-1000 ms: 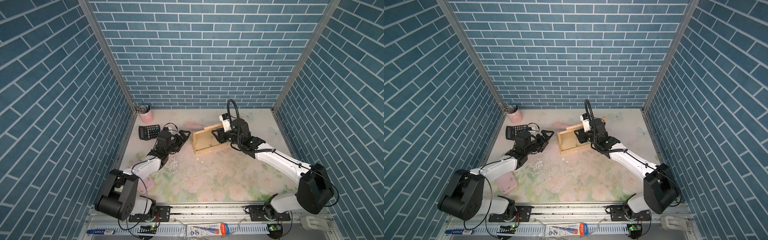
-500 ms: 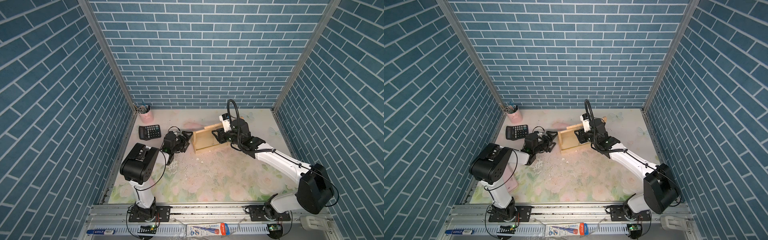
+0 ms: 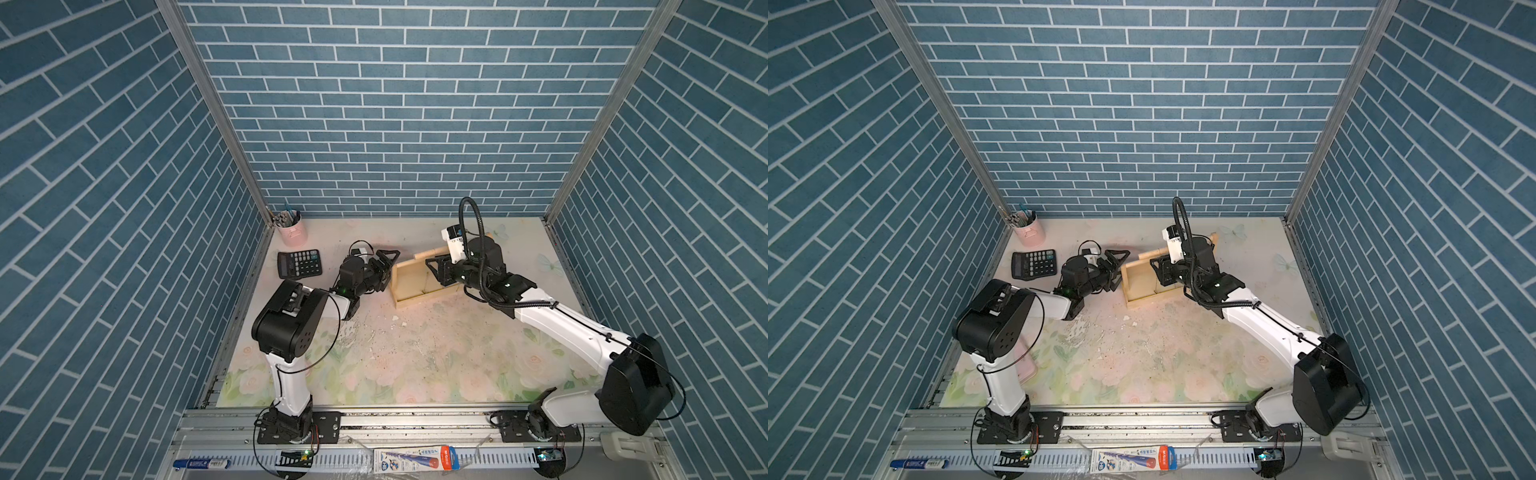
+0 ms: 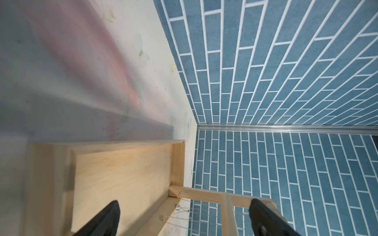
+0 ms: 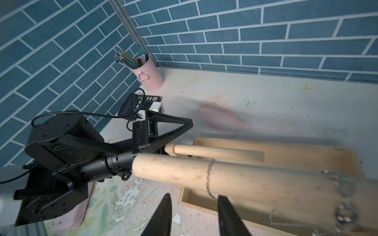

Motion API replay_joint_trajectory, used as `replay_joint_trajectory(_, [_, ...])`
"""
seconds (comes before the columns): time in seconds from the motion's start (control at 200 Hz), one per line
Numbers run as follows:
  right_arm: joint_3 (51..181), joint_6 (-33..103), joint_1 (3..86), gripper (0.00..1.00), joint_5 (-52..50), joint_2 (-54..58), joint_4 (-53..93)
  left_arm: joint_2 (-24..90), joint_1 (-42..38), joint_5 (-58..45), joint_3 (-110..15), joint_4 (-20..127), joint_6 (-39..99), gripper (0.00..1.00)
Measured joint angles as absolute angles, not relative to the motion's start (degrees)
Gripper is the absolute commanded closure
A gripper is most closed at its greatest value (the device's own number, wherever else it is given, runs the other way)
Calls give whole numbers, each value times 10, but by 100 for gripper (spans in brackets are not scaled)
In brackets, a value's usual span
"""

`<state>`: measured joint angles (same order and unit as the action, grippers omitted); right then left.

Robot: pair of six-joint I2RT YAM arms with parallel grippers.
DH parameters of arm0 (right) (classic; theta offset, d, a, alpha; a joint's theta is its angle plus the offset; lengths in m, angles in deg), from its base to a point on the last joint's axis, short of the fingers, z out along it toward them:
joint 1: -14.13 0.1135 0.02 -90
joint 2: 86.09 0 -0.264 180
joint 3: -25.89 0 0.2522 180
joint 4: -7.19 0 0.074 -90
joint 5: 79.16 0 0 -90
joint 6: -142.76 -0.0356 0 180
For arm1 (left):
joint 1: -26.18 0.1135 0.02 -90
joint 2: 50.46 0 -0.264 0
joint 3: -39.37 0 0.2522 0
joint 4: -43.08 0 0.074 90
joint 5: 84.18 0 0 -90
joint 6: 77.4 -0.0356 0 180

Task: Take the necklace off the jewelry display stand
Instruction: Move the stand to the center of the board.

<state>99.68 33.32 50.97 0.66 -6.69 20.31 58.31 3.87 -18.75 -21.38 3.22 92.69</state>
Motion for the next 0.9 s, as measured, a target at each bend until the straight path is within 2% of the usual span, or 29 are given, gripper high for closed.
replay_joint_trajectory(0.9, [955, 336, 440, 62, 9, -153, 248, 697, -40, -161, -397, 89, 922, 1])
